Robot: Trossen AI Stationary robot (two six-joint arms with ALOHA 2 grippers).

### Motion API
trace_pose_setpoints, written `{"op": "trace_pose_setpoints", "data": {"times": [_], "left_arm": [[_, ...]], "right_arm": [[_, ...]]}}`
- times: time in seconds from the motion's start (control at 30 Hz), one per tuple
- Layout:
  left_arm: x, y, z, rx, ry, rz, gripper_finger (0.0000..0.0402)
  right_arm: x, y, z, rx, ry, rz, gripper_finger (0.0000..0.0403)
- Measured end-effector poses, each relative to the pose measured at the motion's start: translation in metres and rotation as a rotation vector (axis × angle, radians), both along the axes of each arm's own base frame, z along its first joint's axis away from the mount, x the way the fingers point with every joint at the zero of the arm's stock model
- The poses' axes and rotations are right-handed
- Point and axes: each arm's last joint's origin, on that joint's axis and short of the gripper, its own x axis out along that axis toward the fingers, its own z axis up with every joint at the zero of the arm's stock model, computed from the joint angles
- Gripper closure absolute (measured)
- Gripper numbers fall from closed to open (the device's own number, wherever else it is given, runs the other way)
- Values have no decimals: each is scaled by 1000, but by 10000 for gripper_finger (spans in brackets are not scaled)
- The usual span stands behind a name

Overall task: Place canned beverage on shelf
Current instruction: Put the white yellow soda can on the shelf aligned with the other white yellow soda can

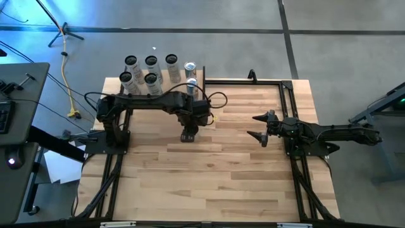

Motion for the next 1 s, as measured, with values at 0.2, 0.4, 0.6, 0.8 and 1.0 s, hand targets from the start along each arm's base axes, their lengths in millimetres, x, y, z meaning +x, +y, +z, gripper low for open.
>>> {"op": "trace_pose_setpoints", "data": {"times": [0.2,0.4,0.6,0.8,1.0], "left_arm": [[-10,-1,2,-31,99,-9,206],[-14,-3,13,-49,149,-5,206],[-15,-3,15,-40,150,-36,206],[-15,-2,15,-29,146,-40,206],[-12,-2,15,-15,120,-70,206]], "right_arm": [[0,0,0,0,0,0,3],[0,0,0,0,0,0,3],[0,0,0,0,0,0,3],[0,0,0,0,0,0,3],[0,0,0,0,0,0,3]]}}
